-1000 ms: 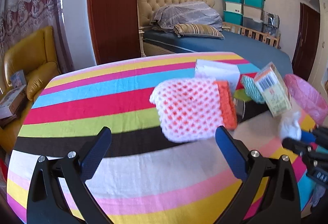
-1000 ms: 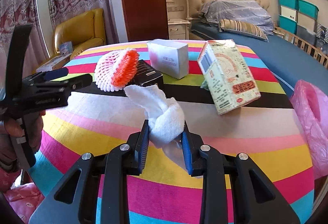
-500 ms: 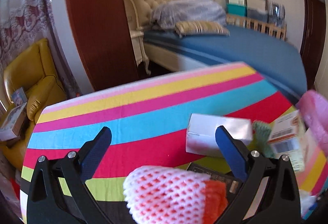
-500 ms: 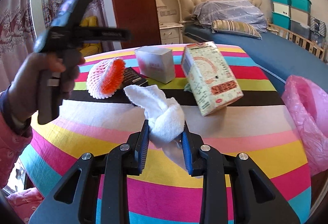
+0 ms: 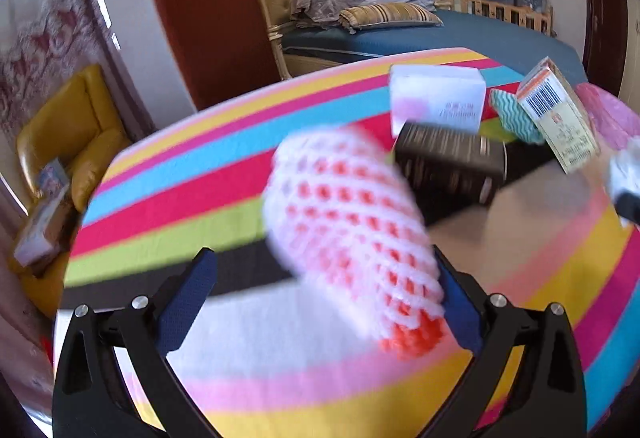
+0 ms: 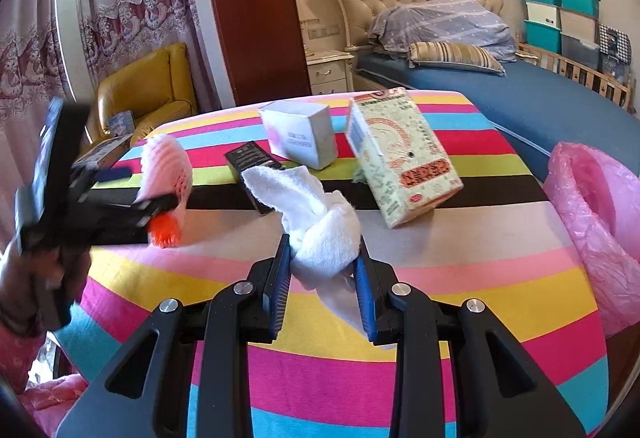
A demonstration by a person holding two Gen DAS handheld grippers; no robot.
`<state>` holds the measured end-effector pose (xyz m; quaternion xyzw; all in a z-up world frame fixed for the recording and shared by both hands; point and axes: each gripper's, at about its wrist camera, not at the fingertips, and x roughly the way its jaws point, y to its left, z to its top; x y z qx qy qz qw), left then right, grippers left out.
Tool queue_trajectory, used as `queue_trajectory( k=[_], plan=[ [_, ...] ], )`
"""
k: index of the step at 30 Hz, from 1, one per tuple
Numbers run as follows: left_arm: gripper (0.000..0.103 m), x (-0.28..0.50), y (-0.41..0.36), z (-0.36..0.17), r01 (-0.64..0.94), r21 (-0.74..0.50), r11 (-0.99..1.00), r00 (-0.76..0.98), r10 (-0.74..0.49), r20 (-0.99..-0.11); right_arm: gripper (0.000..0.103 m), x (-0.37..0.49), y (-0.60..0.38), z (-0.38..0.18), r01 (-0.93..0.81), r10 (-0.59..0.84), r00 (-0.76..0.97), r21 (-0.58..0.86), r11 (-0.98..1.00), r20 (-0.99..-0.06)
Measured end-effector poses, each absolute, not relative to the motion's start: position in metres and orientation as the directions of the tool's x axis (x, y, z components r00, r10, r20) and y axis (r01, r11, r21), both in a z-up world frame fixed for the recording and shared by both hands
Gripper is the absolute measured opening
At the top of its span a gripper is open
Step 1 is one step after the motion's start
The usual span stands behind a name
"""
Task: Collect trash
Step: 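Grasp the pink foam fruit net with the left tool while the right tool holds the tissue, then carry the tissue and fruit net over the pink bin and open both tools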
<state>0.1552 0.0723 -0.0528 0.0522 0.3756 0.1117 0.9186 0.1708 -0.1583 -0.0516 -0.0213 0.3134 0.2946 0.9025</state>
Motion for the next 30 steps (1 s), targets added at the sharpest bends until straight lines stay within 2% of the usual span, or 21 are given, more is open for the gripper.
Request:
queue_trajectory(
  k=[4,5,6,7,9,10,14,30],
  plan=[
    [0.098,0.136,0.087,-0.056,-0.171,0.155,0.973,0.716,0.231,-0.658,0.029,0.166,-0.145,-0.052,-0.568,0.531,0.615,0.139,0.811,-0.583],
    [0.092,0.134,0.089,-0.055,-0.173,0.142,0.975,0.723,0.223,-0.653,0.029,0.163,-0.142,-0.051,-0.575,0.531,0.614,0.130,0.808,-0.584],
    [0.075,0.132,0.093,-0.054,-0.166,0.104,0.981,0.739,0.194,-0.646,0.029,0.162,-0.139,-0.049,-0.580,0.531,0.614,0.122,0.805,-0.585],
    [0.066,0.131,0.094,-0.053,-0.162,0.082,0.983,0.744,0.176,-0.645,0.029,0.160,-0.137,-0.048,-0.584,0.529,0.615,0.113,0.804,-0.585],
    [0.035,0.128,0.096,-0.053,-0.160,0.045,0.986,0.748,0.151,-0.646,0.030,0.157,-0.135,-0.047,-0.589,0.522,0.620,0.092,0.803,-0.586],
    [0.032,0.126,0.094,-0.054,-0.151,0.033,0.988,0.753,0.137,-0.644,0.030,0.157,-0.136,-0.047,-0.589,0.520,0.621,0.089,0.803,-0.586],
    [0.026,0.116,0.084,-0.051,-0.137,0.048,0.989,0.780,0.138,-0.610,0.030,0.157,-0.139,-0.046,-0.585,0.517,0.622,0.090,0.806,-0.589],
    [0.026,0.089,0.046,-0.032,-0.067,0.088,0.994,0.859,0.103,-0.501,0.030,0.155,-0.147,-0.042,-0.579,0.526,0.643,0.096,0.810,-0.557]
  ],
)
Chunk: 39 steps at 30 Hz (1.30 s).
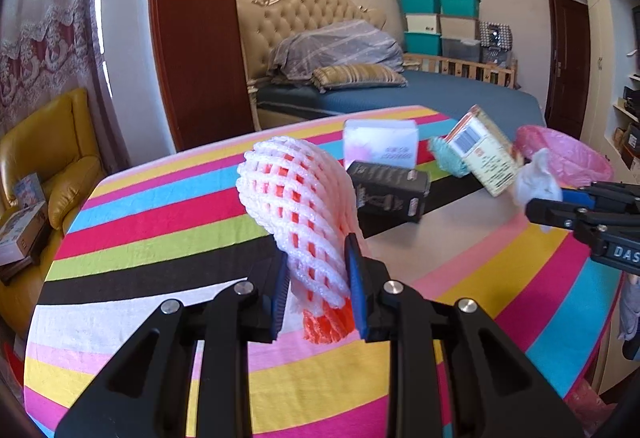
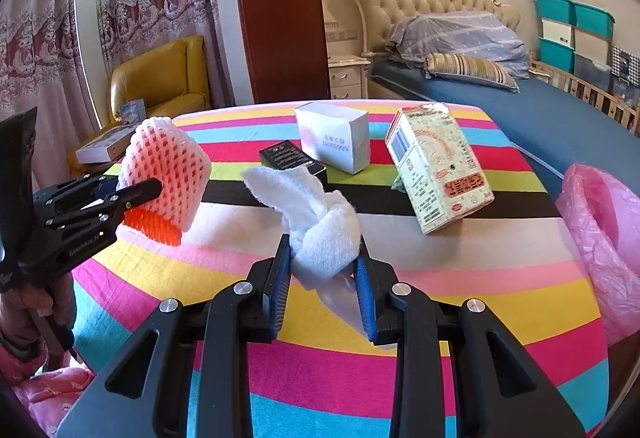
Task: Collect trash
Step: 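Carry the tissue and fruit net over the pink bin and open both tools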
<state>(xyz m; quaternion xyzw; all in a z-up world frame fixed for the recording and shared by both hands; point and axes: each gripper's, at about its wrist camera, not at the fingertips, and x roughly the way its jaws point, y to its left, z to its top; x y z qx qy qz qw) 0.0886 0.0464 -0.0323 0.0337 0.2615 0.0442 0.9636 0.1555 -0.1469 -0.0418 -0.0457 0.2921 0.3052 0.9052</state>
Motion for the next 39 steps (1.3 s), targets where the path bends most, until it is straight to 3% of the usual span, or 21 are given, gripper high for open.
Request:
queue_trajectory(
  k=[7,19,39],
  plan=[
    [0.026,0.078,0.024,-0.016,-0.024,0.084,0.996,0.902,0.058,-0.427,0.030,0.149,-0.154,-0.035,-0.572,0.528,0.668,0.091,0.815,-0.524],
    [0.026,0.076,-0.007,-0.001,0.051,0.112,0.992,0.928,-0.005,-0.374,0.030,0.145,-0.184,-0.021,-0.531,0.514,0.724,0.103,0.841,-0.461],
    [0.026,0.120,-0.108,0.011,0.310,0.145,0.940,0.893,-0.235,-0.385,0.030,0.171,-0.283,-0.006,-0.334,0.341,0.838,0.094,0.938,-0.426]
  ],
)
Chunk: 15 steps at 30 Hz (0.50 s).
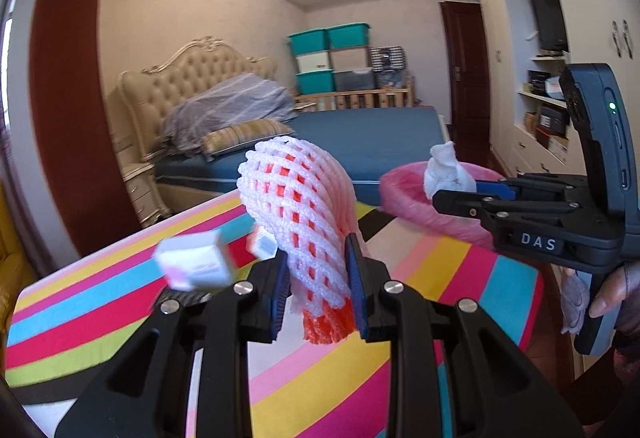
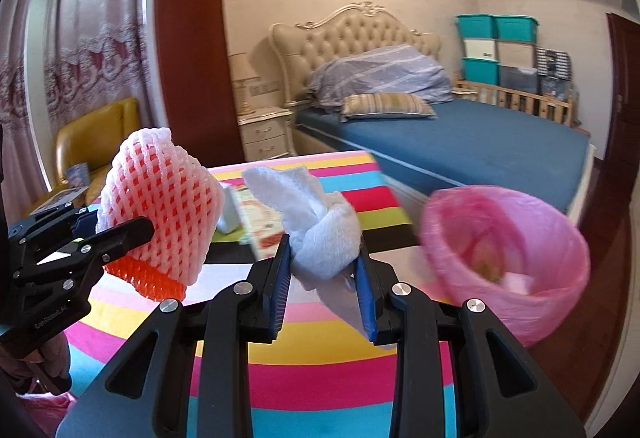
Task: Collect trash
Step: 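Carry the tissue and fruit net over the pink bin and open both tools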
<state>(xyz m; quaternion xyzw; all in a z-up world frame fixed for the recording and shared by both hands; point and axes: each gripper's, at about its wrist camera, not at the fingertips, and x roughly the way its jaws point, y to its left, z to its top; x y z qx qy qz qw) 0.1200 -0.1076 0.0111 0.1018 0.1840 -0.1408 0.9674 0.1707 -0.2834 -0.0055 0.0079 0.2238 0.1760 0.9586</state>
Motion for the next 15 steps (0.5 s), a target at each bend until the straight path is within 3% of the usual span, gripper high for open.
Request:
queue_trajectory(
  k=[15],
  plan=[
    [0.027,0.221,-0.224,0.023,0.490,0.074,0.869,0.805,-0.417,-0.423,0.030,0.243,-0.408,-0.014,-0.145,0.164,0.874,0.075,0.986,-0.458]
  ],
)
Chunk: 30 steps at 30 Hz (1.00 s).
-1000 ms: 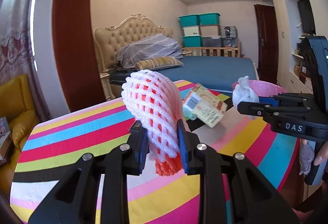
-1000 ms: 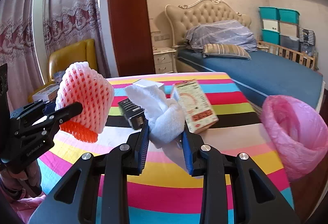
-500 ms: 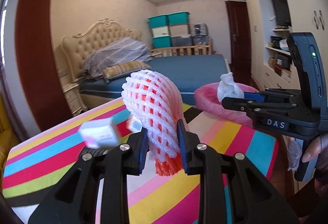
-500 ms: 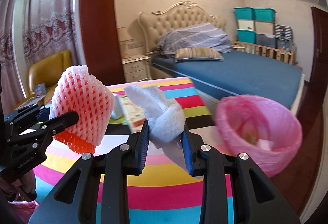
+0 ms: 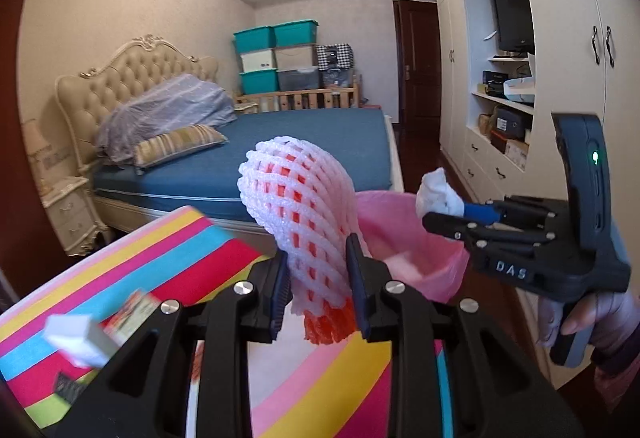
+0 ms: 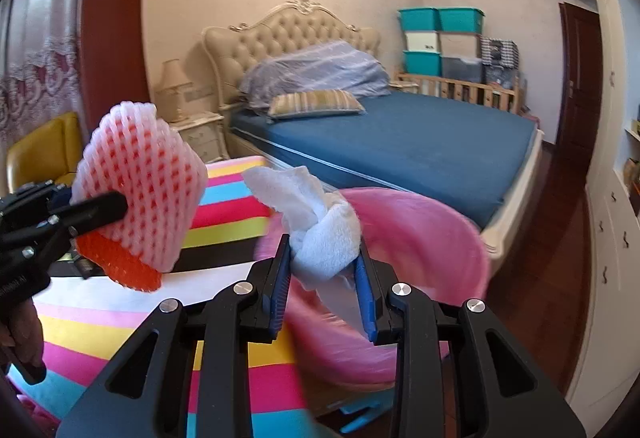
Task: Collect trash
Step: 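Carry the tissue and fruit net over the pink bin and open both tools, then return both tools from the bin to the table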
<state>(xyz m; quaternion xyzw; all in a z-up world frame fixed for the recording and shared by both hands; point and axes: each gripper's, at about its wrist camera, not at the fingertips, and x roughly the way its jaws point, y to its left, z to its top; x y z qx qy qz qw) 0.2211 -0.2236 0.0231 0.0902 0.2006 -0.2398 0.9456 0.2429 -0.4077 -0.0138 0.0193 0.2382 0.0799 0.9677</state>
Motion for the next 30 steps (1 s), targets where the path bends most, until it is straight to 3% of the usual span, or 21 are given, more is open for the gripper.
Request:
queue_trajectory(
  k=[12,14,15,16,17,24,30],
  plan=[
    [0.029,0.317,-0.298,0.005,0.537,-0.010,0.843,0.735,-0.474,-0.484,0.031,0.307,-0.469,-0.031,-0.125,0.166,0.866,0.117,0.985,-0.471],
    [0.038,0.336,-0.304,0.002,0.557,-0.057,0.828,0.699,-0.505,-0.506,0.035,0.316,-0.477,-0.033,-0.138,0.189,0.865,0.141,0.980,-0.465],
    [0.048,0.341,-0.305,0.000,0.553,-0.068,0.830,0.695,-0.505,-0.512,0.043,0.320,-0.481,-0.035,-0.149,0.209,0.860,0.163,0.975,-0.465],
    [0.055,0.345,-0.305,-0.001,0.543,-0.076,0.836,0.696,-0.499,-0.517,0.061,0.322,-0.486,-0.036,-0.151,0.221,0.860,0.184,0.971,-0.460],
    [0.065,0.347,-0.304,-0.002,0.534,-0.081,0.842,0.699,-0.493,-0.519,0.070,0.322,-0.488,-0.034,-0.146,0.218,0.866,0.190,0.971,-0.450],
    [0.093,0.310,-0.254,0.012,0.450,-0.037,0.892,0.787,-0.415,-0.457,0.071,0.286,-0.494,-0.022,-0.154,0.235,0.897,0.234,0.960,-0.374],
    [0.098,0.249,-0.199,0.016,0.376,0.048,0.925,0.856,-0.327,-0.401,0.070,0.255,-0.478,-0.018,-0.176,0.256,0.899,0.244,0.954,-0.355]
  ],
)
